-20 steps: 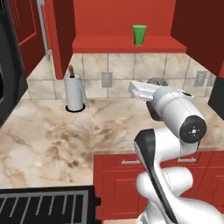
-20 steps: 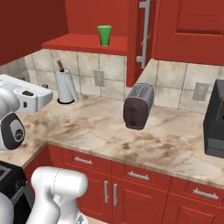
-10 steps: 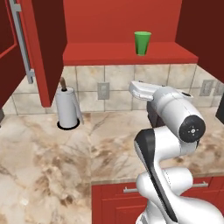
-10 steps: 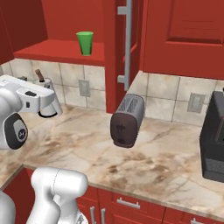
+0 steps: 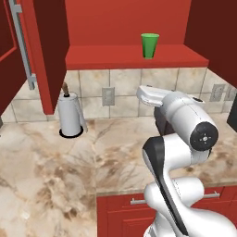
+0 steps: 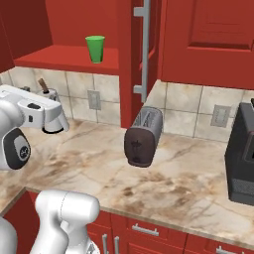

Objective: Open the cabinet directly in front. Then move the liquor and the cup to the dining counter with the candle on it.

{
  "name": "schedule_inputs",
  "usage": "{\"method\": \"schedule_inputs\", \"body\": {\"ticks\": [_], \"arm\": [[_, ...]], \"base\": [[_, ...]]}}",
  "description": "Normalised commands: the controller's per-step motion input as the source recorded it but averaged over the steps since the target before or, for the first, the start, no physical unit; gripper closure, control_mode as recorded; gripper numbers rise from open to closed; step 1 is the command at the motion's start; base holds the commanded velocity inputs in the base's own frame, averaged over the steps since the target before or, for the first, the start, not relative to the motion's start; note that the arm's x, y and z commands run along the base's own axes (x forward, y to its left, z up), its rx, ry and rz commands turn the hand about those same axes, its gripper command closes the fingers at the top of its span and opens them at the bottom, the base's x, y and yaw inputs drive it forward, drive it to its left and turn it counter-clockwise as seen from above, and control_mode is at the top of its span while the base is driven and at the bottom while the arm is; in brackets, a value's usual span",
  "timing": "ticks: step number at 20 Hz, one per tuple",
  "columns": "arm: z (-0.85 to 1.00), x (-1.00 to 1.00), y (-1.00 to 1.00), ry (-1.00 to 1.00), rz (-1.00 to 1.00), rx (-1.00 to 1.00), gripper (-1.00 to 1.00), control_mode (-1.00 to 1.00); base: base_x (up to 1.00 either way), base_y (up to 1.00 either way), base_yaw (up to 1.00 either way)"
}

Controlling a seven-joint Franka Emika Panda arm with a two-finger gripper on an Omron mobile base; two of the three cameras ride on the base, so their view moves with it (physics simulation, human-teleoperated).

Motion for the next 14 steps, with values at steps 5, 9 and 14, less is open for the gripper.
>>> {"method": "schedule_inputs", "body": {"ticks": [5,9,14], "arm": [[0.00,0.00,0.00,0.00,0.00,0.00,-1.00,1.00],[0.00,0.00,-0.01,0.00,0.00,0.00,-1.00,-1.00],[0.60,0.03,-0.13,0.20,-0.09,0.04,-1.00,-1.00]], "base": [[1.00,-0.07,-0.01],[0.10,0.00,0.00],[0.00,0.00,0.00]]}}
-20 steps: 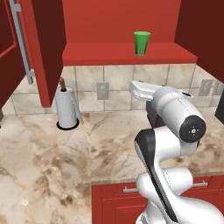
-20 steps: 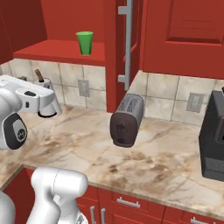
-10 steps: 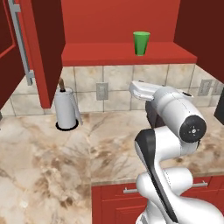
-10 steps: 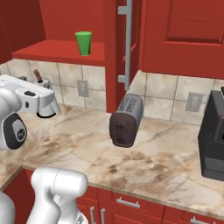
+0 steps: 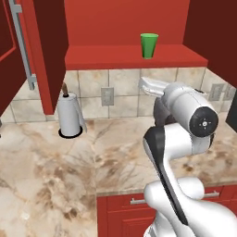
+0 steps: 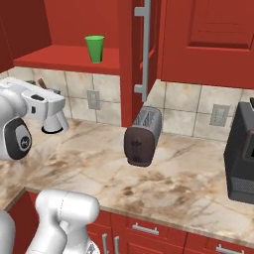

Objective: Open the cabinet directly in front. Then move the liquor and the cup to the dining counter with the candle on it.

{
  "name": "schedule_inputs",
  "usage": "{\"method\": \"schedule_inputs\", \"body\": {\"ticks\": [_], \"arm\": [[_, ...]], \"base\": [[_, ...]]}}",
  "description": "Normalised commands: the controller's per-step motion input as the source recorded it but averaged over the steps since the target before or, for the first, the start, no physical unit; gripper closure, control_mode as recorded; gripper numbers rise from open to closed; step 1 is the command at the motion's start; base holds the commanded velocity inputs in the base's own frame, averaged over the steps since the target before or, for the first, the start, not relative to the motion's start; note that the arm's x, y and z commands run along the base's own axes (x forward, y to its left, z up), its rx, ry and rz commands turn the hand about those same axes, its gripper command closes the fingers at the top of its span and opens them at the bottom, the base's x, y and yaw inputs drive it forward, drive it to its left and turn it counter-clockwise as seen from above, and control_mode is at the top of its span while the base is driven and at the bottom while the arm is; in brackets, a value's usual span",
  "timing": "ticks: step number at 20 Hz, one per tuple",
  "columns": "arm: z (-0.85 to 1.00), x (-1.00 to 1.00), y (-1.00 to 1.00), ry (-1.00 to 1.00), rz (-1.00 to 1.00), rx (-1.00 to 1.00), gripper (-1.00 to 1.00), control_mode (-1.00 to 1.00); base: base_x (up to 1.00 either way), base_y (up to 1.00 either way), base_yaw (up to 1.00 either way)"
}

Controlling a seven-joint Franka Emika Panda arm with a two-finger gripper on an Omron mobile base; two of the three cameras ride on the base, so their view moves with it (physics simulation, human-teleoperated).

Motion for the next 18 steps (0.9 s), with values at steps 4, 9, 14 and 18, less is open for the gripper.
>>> {"method": "schedule_inputs", "body": {"ticks": [4,9,14,18], "arm": [[0.59,0.00,-0.29,0.41,-0.10,0.03,-1.00,-1.00],[0.50,-0.12,-0.48,0.32,-0.05,0.05,-1.00,-1.00],[0.31,-0.10,-0.54,0.20,0.01,0.07,-1.00,-1.00],[0.01,-0.04,-0.08,0.00,0.04,0.00,-1.00,-1.00]], "base": [[0.00,0.00,0.00],[0.00,0.00,0.00],[0.00,0.00,0.00],[0.00,0.00,0.00]]}}
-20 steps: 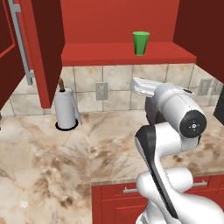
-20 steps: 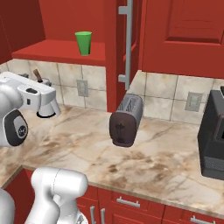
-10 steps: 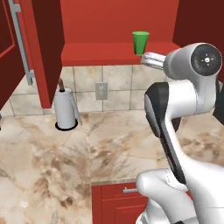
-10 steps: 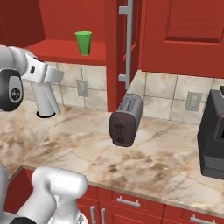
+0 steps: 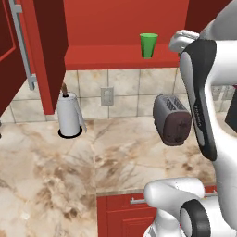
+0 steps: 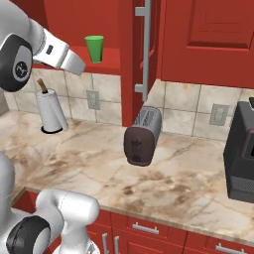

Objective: Open the cabinet directly in front. Then move the liquor and the cup to the dining counter with the candle on it.

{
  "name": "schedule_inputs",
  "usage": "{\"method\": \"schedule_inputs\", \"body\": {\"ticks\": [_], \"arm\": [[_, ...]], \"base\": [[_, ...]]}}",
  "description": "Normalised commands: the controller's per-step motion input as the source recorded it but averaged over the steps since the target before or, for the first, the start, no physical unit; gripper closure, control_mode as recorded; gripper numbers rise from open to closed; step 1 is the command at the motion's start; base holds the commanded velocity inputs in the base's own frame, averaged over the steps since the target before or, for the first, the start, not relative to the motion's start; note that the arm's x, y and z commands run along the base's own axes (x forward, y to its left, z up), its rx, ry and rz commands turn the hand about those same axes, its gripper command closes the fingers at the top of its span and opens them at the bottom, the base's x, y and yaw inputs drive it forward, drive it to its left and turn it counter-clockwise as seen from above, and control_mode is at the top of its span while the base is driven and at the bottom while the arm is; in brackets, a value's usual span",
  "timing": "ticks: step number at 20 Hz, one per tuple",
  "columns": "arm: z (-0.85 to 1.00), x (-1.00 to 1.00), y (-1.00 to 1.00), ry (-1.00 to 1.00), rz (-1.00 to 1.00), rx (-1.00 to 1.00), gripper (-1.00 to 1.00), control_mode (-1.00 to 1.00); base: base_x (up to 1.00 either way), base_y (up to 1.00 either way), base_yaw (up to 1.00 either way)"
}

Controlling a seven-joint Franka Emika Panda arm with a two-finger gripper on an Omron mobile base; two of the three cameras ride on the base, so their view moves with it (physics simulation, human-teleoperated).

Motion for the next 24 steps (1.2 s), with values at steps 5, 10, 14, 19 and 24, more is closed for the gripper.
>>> {"method": "schedule_inputs", "body": {"ticks": [5,10,14,19,24], "arm": [[0.00,0.24,0.00,-0.02,0.00,0.00,-1.00,-1.00],[0.00,0.62,-0.05,-0.03,0.00,0.00,-1.00,-1.00],[0.00,0.78,-0.07,-0.05,0.00,0.00,-1.00,-1.00],[0.00,0.76,-0.07,-0.07,0.00,0.00,-1.00,-1.00],[0.00,0.71,-0.01,-0.09,0.00,0.00,-1.00,-1.00]], "base": [[0.00,0.00,0.00],[0.00,0.00,0.00],[0.00,0.00,0.00],[0.00,0.00,0.00],[0.00,0.00,0.00]]}}
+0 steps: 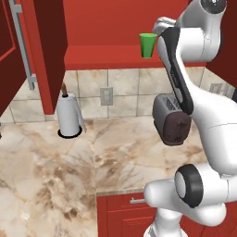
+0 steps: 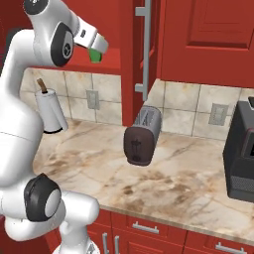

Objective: Open the cabinet directly in front. Then move the liquor and the cup to the dining counter with the candle on it.

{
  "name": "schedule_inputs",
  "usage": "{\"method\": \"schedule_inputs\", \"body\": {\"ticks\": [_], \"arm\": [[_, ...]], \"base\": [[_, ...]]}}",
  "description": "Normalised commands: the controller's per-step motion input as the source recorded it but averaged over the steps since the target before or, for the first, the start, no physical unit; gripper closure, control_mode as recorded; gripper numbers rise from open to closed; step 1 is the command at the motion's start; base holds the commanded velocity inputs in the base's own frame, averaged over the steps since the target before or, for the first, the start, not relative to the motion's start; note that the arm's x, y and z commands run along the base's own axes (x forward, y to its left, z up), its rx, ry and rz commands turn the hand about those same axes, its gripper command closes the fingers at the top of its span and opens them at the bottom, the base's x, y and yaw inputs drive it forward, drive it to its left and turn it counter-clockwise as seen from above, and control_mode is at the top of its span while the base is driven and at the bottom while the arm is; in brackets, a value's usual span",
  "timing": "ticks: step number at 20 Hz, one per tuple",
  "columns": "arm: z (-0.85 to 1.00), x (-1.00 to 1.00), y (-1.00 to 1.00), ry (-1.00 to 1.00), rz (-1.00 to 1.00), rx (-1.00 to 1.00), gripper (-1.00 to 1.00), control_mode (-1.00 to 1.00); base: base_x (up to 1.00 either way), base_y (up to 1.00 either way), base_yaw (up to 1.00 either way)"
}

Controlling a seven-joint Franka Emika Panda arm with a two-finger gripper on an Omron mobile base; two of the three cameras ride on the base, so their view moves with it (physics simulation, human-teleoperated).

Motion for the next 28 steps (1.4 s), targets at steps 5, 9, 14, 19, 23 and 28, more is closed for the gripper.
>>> {"method": "schedule_inputs", "body": {"ticks": [5,9,14,19,23,28], "arm": [[0.01,0.55,0.00,-0.02,0.00,0.00,-1.00,-1.00],[0.00,0.39,0.00,0.02,0.00,0.00,-1.00,-1.00],[0.00,0.43,-0.03,0.03,0.00,0.00,-1.00,-1.00],[0.00,0.49,-0.01,0.00,0.00,0.00,-1.00,-1.00],[0.00,0.47,0.00,0.00,0.00,0.00,-1.00,-1.00],[0.00,0.54,0.00,0.00,0.00,0.00,-1.00,-1.00]], "base": [[0.00,0.00,0.00],[0.00,0.00,0.00],[0.00,0.00,0.00],[0.00,0.00,0.00],[0.00,0.00,0.00],[0.00,0.00,0.00]]}}
